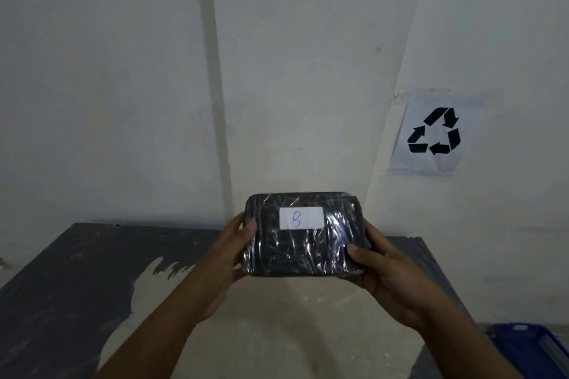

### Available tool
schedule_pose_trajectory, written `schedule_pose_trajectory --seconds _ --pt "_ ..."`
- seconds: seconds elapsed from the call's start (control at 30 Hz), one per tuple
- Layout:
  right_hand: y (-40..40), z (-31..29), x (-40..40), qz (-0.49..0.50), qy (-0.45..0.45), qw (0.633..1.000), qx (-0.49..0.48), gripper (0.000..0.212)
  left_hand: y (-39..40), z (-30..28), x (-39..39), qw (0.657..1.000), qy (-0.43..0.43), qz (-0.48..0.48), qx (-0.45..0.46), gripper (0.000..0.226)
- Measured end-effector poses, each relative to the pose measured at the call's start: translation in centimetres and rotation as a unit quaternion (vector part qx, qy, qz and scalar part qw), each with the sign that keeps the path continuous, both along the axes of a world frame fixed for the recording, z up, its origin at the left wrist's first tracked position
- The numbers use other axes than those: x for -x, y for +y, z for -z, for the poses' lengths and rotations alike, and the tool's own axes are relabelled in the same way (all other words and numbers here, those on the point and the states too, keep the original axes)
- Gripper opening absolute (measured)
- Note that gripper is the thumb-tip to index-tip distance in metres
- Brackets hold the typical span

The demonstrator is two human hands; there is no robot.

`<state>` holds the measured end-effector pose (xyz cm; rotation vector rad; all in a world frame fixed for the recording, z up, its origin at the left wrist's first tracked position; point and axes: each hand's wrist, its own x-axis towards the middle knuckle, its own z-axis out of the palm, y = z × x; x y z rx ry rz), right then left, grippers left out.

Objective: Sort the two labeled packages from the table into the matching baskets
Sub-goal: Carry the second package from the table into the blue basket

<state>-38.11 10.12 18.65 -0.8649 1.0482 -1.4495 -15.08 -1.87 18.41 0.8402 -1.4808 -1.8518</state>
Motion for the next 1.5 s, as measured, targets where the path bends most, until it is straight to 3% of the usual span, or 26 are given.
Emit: schedule_pose_trajectory --seconds 0.17,0.3,0.4,0.6,0.83,0.93,1.03,1.5 --pt "0.7 1.2 0.6 0.011 -0.024 0.999 -0.033 0.054 0.7 1.5 2.2 0.998 0.028 -0.030 -0.049 0.052" --pt "1.8 1.5 1.5 0.046 0.134 0.985 -0.094 0.044 1.7 2.8 3.8 0.986 0.067 -0.141 -0.054 0.063" --pt "3.2 1.4 3.0 0.115 0.232 0.955 -0.148 0.055 2.1 3.3 4.7 0.978 0.074 -0.187 -0.055 0.063" --pt "6.4 1.0 5.2 0.206 0.350 0.895 -0.185 0.050 2.0 3.7 5.8 0.972 0.109 -0.187 -0.086 0.028" --pt "11.2 0.3 4.3 0.308 0.352 0.857 -0.215 0.046 1.1 2.9 7.0 0.987 0.101 -0.106 -0.061 0.034" --pt "14.3 0.6 3.2 0.354 0.339 0.839 -0.236 0.035 1.1 3.0 7.8 0.994 0.086 -0.051 -0.045 0.033" --pt "18.3 1.4 2.1 0.414 0.321 0.805 -0.277 0.044 2.5 3.3 9.3 0.996 0.073 0.009 -0.041 0.030" --pt "43.5 3.0 -0.4 0.624 0.208 0.660 -0.362 0.045 23.8 3.6 23.0 0.957 0.018 0.284 -0.064 0.028"
